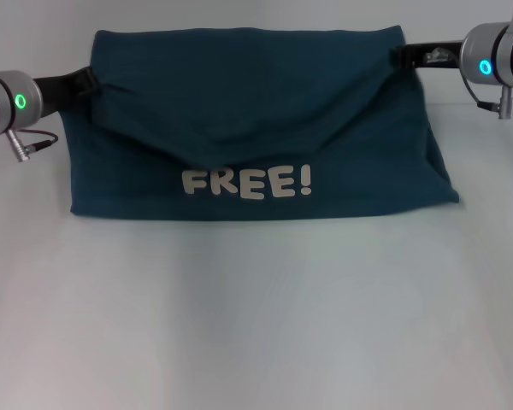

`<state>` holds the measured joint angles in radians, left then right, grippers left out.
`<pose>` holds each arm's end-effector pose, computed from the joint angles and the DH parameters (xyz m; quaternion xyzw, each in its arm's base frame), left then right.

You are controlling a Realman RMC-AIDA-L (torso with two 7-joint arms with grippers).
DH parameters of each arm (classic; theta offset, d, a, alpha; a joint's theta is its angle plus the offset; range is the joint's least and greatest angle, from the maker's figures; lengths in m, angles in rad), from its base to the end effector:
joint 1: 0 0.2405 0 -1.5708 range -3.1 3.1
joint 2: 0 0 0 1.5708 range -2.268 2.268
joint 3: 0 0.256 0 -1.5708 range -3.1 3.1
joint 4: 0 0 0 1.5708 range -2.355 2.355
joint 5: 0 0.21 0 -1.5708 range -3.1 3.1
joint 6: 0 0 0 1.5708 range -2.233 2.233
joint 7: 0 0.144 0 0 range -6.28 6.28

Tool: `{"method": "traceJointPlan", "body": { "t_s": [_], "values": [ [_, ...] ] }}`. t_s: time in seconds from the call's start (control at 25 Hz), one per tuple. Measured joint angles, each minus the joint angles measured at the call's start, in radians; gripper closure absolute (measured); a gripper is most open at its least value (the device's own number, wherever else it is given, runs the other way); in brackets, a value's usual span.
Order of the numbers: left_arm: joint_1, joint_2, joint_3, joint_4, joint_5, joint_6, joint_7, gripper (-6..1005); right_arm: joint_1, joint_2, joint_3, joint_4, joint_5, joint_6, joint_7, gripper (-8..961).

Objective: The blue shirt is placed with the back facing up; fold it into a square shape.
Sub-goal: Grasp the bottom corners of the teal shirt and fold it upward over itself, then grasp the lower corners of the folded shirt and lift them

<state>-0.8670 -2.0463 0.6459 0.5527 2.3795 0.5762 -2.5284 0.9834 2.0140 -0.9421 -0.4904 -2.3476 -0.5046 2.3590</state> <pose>-0.2559 0.4849 0.0408 -0.6591 -0.5829 -0.2152 0.4237 0.1928 0.5104 0.0187 -0.7912 0.4118 0.1189 0.4361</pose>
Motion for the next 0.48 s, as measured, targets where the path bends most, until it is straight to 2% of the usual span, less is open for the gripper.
{"method": "traceJointPlan", "body": {
  "t_s": [0.24,0.36,0.48],
  "values": [
    [0.005,0.000,-0.013,-0.008,-0.023,-0.011,-0.010,834,-0.001,-0.010,-0.003,0.008,0.002,-0.003,0.019,749],
    [0.022,0.002,-0.016,0.000,-0.044,0.002,-0.012,760,-0.017,-0.021,0.010,-0.017,0.007,-0.053,0.065,669],
    [0.059,0.006,-0.044,0.037,-0.072,0.042,-0.010,686,-0.068,-0.023,0.063,-0.076,0.041,-0.164,0.087,589]
  ]
}}
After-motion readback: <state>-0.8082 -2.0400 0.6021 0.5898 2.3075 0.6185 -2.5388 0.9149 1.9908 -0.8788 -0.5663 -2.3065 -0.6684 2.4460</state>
